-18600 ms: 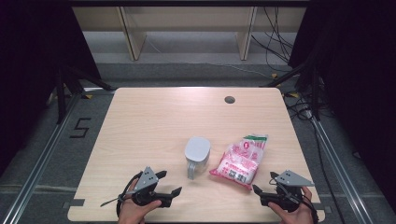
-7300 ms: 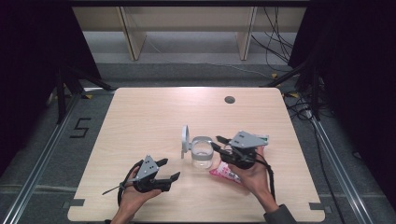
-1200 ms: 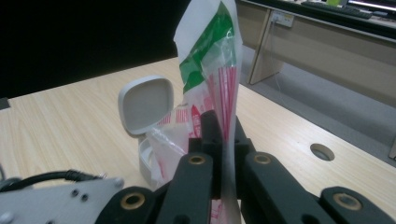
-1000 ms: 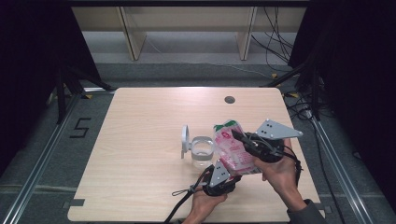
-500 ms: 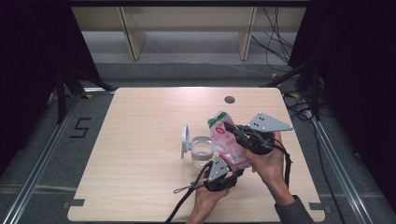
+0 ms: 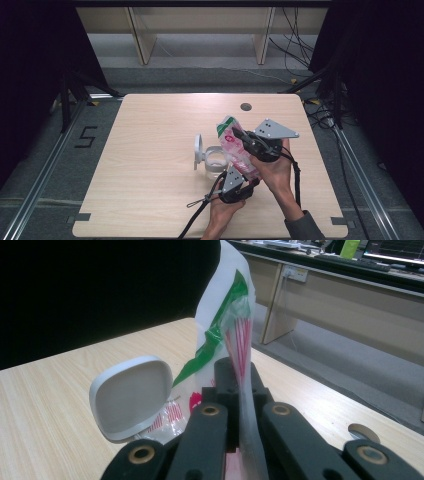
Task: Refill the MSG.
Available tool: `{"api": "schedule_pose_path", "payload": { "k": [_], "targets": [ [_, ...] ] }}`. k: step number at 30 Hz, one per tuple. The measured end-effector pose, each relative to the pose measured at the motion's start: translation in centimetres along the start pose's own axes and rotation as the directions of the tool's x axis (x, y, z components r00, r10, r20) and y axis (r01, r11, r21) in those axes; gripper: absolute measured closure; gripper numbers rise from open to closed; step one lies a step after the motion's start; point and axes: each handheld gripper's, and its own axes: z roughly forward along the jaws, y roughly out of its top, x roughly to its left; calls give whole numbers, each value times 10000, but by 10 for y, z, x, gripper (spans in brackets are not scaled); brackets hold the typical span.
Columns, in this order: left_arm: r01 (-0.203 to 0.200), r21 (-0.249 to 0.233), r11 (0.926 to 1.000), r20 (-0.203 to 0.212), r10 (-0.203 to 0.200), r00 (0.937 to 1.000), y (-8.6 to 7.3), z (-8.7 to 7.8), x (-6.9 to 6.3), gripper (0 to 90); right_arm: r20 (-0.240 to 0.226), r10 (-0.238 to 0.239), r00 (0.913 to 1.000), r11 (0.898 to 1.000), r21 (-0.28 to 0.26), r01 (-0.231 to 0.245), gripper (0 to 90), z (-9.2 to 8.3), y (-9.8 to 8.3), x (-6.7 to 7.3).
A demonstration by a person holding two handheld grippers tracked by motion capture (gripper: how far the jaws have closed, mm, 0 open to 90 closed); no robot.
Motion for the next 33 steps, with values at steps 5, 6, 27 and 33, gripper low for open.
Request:
{"api": "schedule_pose_path", "payload": {
  "k": [5, 6, 27, 33],
  "targets": [
    [17, -65, 10000, -9, -17, 10000, 0, 0, 2, 724, -102, 127, 9999, 9999, 4, -127, 900, 5, 1, 1],
    [90, -131, 9999, -5, -90, 10000, 0, 1, 1, 725, -77, 129, 9999, 9999, 62, -129, 900, 6, 1, 1],
    [3, -543, 9985, -8, -3, 10000, 2, 6, 6, 732, -279, -149, 9995, 9997, 171, 154, 900, 15, 6, 10],
    [279, -725, 9970, 172, -267, 9995, 0, 8, 7, 733, -282, -328, 9991, 9990, 285, 336, 900, 22, 5, 10]
  ]
}}
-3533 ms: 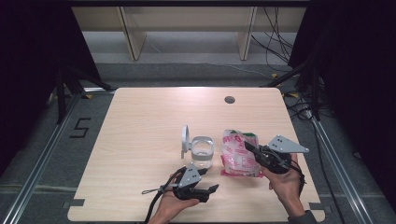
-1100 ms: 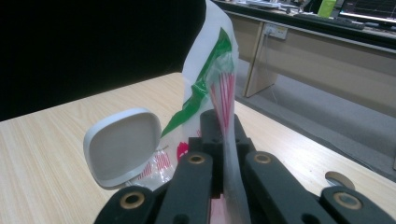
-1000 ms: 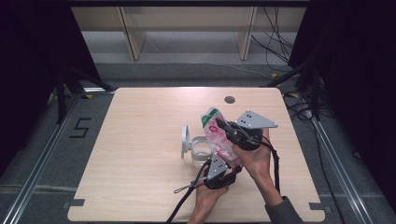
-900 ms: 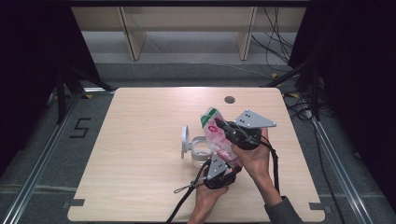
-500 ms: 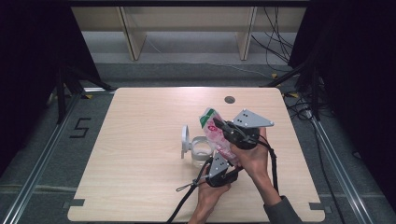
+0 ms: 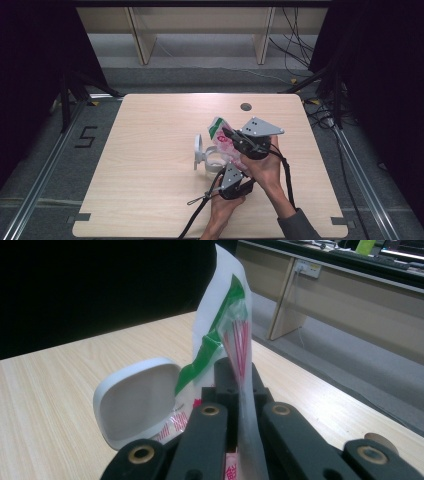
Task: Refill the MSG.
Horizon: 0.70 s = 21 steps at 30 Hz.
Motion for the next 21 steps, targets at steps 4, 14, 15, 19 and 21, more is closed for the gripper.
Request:
{"api": "schedule_pose_path", "payload": {
  "k": [4, 14, 15, 19, 21],
  "targets": [
    [-28, 84, 10000, -76, 28, 10000, 1, -1, 0, 734, 19, -127, 9999, 9999, 38, 127, 900, 2, 1, 3],
    [35, -116, 9999, -41, -35, 10000, 1, 0, 1, 735, 38, -168, 9999, 9998, 90, 167, 900, 6, 3, 7],
    [23, -131, 9999, 10, -23, 10000, 1, 0, 1, 736, 34, -189, 9998, 9998, 104, 188, 900, 6, 3, 6],
    [-9, -27, 10000, -59, 9, 10000, 1, 0, 1, 737, 36, -266, 9996, 9995, 187, 265, 900, 7, 3, 8],
    [62, -227, 9997, 85, -60, 9999, 2, 1, 1, 737, 52, -230, 9997, 9995, 210, 229, 900, 7, 4, 10]
  ]
}}
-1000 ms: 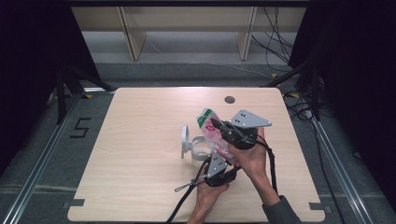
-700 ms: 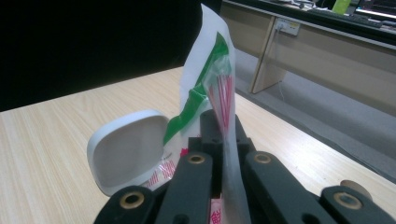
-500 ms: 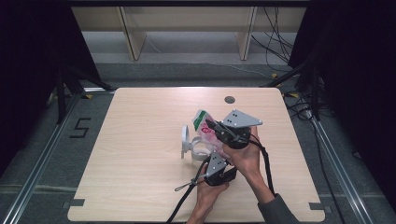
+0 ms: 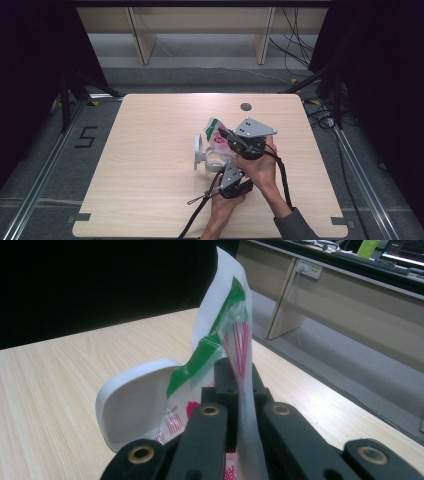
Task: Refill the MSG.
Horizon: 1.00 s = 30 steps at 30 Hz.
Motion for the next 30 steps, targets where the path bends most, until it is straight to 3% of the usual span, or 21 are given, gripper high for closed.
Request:
{"api": "schedule_pose_path", "payload": {
  "k": [3, 5, 8, 11, 14, 16, 18, 20, 21, 23, 26, 29, 30],
  "targets": [
    [-36, 153, 9999, -138, 38, 9999, 1, -1, 0, 737, 83, -178, 9998, 9998, -113, 179, 900, 1, 0, -1],
    [-13, 48, 10000, -14, 13, 10000, 0, 0, 0, 737, 40, -205, 9998, 9998, 18, 205, 900, 1, 0, 0],
    [-45, 61, 10000, -39, 45, 10000, 0, 0, 0, 737, 27, -95, 10000, 9999, -122, 95, 900, 1, 0, -3],
    [44, 49, 10000, 27, -44, 10000, 0, 2, -1, 737, 54, -187, 9998, 9997, 137, 187, 900, 2, -1, -1],
    [-59, 172, 9998, -109, 61, 9999, 1, 1, -1, 737, -24, 140, 9999, 9999, 8, -140, 900, 0, 0, -3],
    [4, 40, 10000, 30, -4, 10000, -1, 4, -1, 738, 214, -222, 9995, 9997, -47, 223, 900, 2, -1, -2],
    [32, 73, 10000, -15, -32, 10000, 0, 3, -1, 738, 122, -191, 9997, 9997, 177, 189, 900, 3, -2, -1],
    [-36, 120, 9999, -140, 37, 9999, 1, 1, -1, 738, 34, 31, 10000, 10000, 75, -31, 900, 2, -1, -1],
    [10, 10, 10000, 29, -10, 10000, 1, 3, 0, 738, 51, -278, 9996, 9995, -126, 279, 900, 3, -1, -2],
    [-16, 61, 10000, 47, 15, 10000, 0, 3, -1, 738, 205, -422, 9989, 9991, 83, 420, 900, 4, -1, 0],
    [-70, 128, 9999, -111, 72, 9999, 1, 2, -1, 739, 69, 15, 10000, 10000, 92, -16, 900, 3, -1, -1],
    [17, -72, 10000, 42, -16, 10000, 0, 5, -1, 738, 212, -327, 9992, 9995, 14, 326, 900, 5, -2, -2],
    [-33, 123, 9999, -72, 33, 10000, 1, 3, -2, 738, 167, -267, 9995, 9996, 30, 266, 900, 5, -2, -3]
  ]
}}
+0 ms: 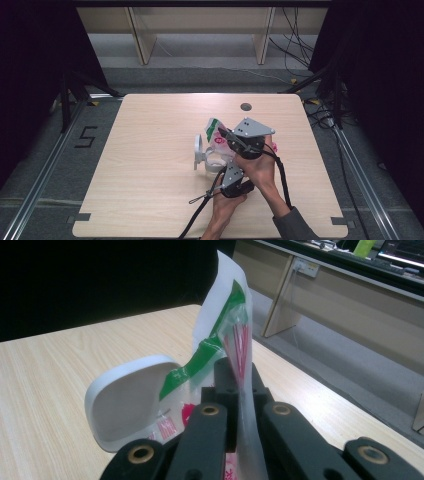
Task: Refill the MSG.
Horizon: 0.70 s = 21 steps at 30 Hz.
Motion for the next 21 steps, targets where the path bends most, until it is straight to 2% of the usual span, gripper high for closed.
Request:
{"api": "schedule_pose_path", "payload": {
  "k": [1, 3, 5, 6, 7, 8, 9, 10, 12, 13, 14, 15, 16, 17, 19, 21],
  "targets": [
    [-38, 30, 10000, -31, 38, 10000, 1, -1, 0, 738, -1, 219, 9998, 9998, -2, -219, 900, -1, 0, 0],
    [17, -131, 9999, -4, -17, 10000, 1, 0, 0, 739, -134, 243, 9996, 9997, -51, -243, 900, -2, 1, 0],
    [15, -41, 10000, 27, -15, 10000, -1, 1, 0, 739, -14, -19, 10000, 10000, -12, 19, 900, 0, 0, 1],
    [-1, 8, 10000, 51, 1, 10000, -1, 0, 1, 738, 17, -5, 10000, 10000, 60, 5, 900, 2, -1, 1],
    [123, -1, 9999, 106, -123, 9999, 0, -1, 1, 739, -67, 49, 10000, 9999, 97, -48, 900, 2, -1, 1],
    [216, -235, 9995, 168, -212, 9996, 0, 0, 1, 739, -160, 180, 9997, 9998, 84, -179, 900, 1, -1, 1],
    [229, -131, 9997, 106, -227, 9997, 0, -1, 0, 739, -242, 372, 9990, 9993, 10, -372, 900, 0, -1, 1],
    [224, -107, 9997, 131, -222, 9997, 0, 0, 0, 739, -80, 115, 9999, 9999, -122, -116, 900, 1, -1, 1],
    [139, 24, 9999, 89, -139, 9999, -1, -1, 0, 738, -97, 140, 9999, 9998, 169, -138, 900, 3, -2, 3],
    [218, -100, 9997, 96, -217, 9997, -1, -1, 0, 739, -13, 23, 10000, 10000, 45, -23, 900, 3, -2, 1],
    [169, -228, 9996, 106, -166, 9998, 0, 0, 0, 739, -205, 244, 9995, 9997, 51, -243, 900, 1, -1, 2],
    [21, -53, 10000, 46, -21, 10000, 0, -2, 0, 739, -160, 148, 9998, 9999, -77, -149, 900, 0, 0, 1],
    [223, -214, 9995, 139, -220, 9997, 1, -1, -1, 739, -43, 450, 9990, 9989, -90, -451, 900, -1, 1, 4],
    [238, -182, 9995, 162, -235, 9996, 1, -2, -1, 738, -54, 74, 10000, 9999, -119, -75, 900, 0, 1, 2],
    [192, -171, 9997, 131, -190, 9997, 0, -1, 0, 738, -211, 150, 9997, 9998, 147, -147, 900, 2, 0, 4],
    [110, -129, 9999, 83, -109, 9999, 0, -1, 0, 739, -213, 306, 9993, 9995, 122, -304, 900, 1, 0, 5]
  ]
}}
